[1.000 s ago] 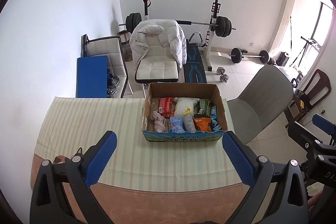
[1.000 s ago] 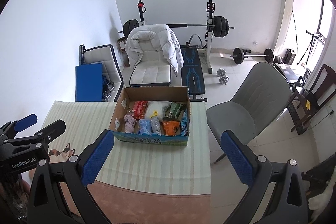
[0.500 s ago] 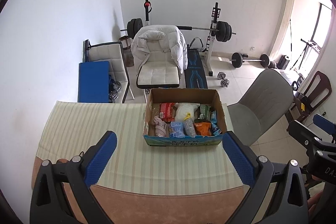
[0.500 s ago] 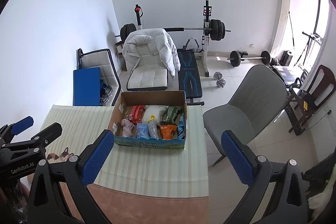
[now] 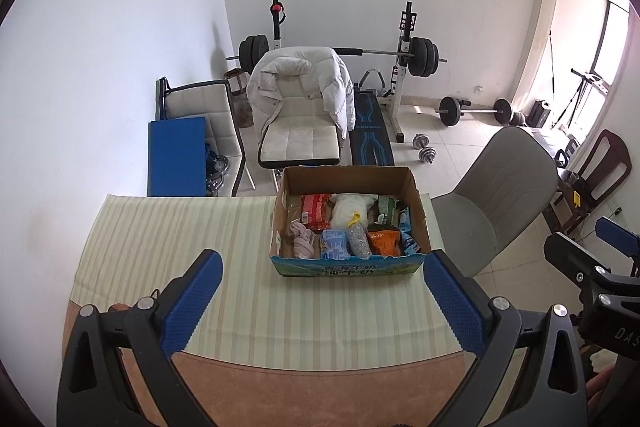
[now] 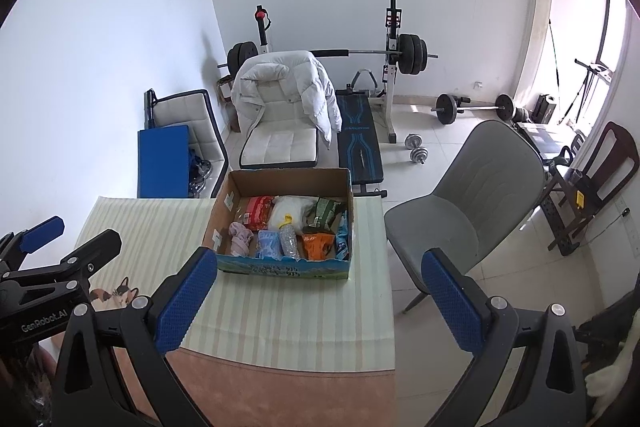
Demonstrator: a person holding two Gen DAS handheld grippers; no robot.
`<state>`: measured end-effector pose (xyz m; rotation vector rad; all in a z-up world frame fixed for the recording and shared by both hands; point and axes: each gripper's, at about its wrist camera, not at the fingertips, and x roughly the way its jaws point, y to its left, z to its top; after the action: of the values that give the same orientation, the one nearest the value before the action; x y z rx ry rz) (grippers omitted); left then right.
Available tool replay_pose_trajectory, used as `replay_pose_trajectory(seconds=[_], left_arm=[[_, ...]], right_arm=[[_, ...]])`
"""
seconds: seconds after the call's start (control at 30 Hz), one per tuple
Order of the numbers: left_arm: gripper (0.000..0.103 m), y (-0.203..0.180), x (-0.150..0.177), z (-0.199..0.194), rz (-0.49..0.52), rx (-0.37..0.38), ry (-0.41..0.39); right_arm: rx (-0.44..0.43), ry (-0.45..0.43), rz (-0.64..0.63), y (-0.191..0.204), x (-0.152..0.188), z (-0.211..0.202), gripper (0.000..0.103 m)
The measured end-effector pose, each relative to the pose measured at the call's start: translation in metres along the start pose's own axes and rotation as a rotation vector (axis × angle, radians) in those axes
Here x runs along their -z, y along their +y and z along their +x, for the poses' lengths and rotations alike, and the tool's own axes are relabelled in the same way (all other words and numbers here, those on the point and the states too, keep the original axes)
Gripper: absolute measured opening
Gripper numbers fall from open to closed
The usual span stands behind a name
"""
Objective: Organize soft objects
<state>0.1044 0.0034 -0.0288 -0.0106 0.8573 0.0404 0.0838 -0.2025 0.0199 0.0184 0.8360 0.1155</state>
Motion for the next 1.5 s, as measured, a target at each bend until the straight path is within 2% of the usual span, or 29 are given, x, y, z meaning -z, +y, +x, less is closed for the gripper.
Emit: replay_pose_trajectory(seconds=[1.5], left_arm=[[0.103, 0.0, 0.008, 0.01, 0.024, -0.007, 0.021]], right_arm=[[0.025, 0.016, -0.004, -0.01, 0.006, 0.004, 0.103]])
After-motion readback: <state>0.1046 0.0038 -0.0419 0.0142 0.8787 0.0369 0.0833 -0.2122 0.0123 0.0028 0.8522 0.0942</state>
